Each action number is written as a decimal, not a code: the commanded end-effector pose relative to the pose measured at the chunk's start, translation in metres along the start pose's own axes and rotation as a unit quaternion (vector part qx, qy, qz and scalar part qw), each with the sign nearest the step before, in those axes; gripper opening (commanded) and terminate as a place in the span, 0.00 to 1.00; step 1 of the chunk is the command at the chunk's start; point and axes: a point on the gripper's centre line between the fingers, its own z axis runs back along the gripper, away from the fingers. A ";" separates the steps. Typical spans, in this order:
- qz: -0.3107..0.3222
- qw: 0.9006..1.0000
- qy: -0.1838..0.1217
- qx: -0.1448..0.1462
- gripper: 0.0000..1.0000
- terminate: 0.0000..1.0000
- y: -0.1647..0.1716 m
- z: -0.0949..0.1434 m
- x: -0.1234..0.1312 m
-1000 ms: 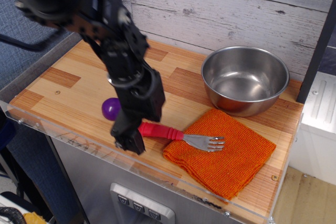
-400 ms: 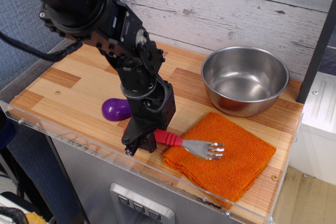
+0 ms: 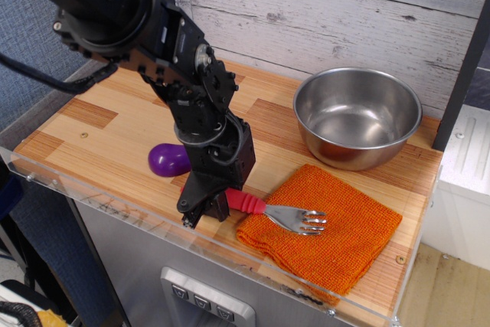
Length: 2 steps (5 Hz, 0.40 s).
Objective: Pick up the red fork and place it on the left of the pot
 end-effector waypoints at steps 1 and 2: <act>-0.013 0.999 -0.030 0.016 0.00 0.00 -0.001 0.031 0.010; -0.015 0.999 -0.041 0.030 0.00 0.00 0.004 0.056 0.009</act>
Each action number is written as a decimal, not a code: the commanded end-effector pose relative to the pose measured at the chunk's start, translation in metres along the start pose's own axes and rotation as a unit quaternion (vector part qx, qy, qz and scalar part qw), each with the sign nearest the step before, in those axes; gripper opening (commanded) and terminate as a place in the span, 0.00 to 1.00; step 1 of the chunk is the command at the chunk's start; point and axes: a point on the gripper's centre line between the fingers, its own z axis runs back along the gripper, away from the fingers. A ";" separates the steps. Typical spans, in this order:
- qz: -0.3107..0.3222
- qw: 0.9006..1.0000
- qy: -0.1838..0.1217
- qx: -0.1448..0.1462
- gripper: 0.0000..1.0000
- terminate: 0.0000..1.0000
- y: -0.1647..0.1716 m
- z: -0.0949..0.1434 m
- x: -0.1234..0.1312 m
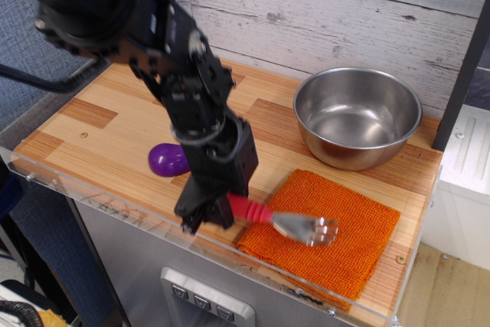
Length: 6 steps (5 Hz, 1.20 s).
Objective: Pick up the red fork and place it on the left of the pot
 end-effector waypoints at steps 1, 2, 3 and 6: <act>0.003 0.998 -0.021 0.057 0.00 0.00 0.017 0.060 -0.011; 0.025 0.997 -0.018 0.069 0.00 0.00 0.035 0.075 -0.032; 0.056 0.995 -0.012 0.076 0.00 0.00 0.062 0.079 -0.057; 0.138 0.987 0.021 0.073 0.00 0.00 0.131 0.059 -0.118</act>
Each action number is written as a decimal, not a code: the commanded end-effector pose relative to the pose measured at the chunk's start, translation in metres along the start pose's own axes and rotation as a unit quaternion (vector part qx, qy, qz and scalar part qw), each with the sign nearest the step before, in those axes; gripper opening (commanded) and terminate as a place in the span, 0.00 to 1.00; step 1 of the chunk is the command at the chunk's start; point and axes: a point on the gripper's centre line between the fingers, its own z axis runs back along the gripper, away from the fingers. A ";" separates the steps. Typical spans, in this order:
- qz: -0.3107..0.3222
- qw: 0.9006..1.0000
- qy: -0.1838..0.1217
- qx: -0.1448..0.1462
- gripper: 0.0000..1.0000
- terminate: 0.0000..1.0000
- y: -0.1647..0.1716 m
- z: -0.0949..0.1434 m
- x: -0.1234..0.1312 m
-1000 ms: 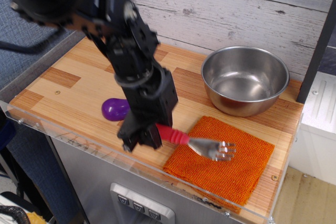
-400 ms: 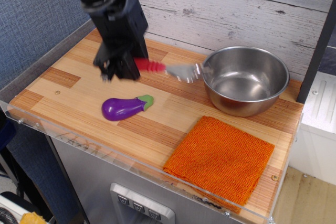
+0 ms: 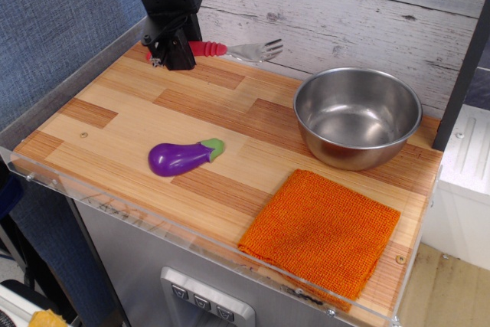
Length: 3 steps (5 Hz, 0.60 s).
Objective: Pick up the red fork and place it on the left of the pot
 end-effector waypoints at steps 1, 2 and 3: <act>0.038 0.999 0.025 0.012 0.00 0.00 0.031 -0.015 -0.037; 0.048 0.998 0.033 0.004 0.00 0.00 0.036 -0.024 -0.052; 0.045 0.998 0.039 -0.011 0.00 0.00 0.030 -0.038 -0.056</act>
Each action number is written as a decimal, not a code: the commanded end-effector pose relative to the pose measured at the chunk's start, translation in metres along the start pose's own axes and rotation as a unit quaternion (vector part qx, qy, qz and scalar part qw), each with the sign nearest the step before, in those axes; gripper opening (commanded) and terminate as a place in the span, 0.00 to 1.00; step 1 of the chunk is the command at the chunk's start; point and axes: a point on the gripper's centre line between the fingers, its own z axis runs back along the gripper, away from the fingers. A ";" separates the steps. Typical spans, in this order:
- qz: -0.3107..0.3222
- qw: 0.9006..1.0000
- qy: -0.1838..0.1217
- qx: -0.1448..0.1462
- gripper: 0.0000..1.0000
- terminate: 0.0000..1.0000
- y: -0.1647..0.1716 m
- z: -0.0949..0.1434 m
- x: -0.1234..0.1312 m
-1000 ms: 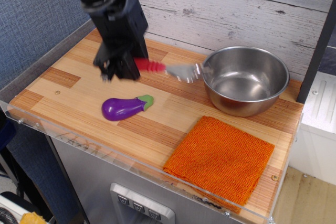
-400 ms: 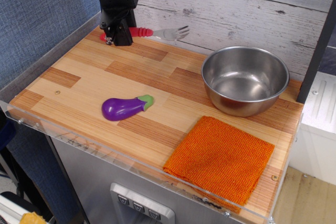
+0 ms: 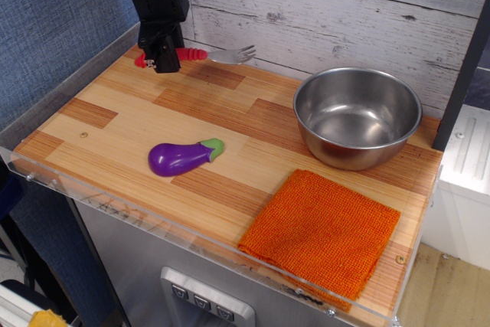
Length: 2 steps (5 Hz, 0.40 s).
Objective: Pick up the red fork and place it on the left of the pot
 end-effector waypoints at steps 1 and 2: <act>-0.002 1.000 0.015 -0.004 0.00 0.00 -0.010 -0.008 -0.015; -0.005 1.000 0.005 -0.015 0.00 0.00 -0.013 -0.013 -0.014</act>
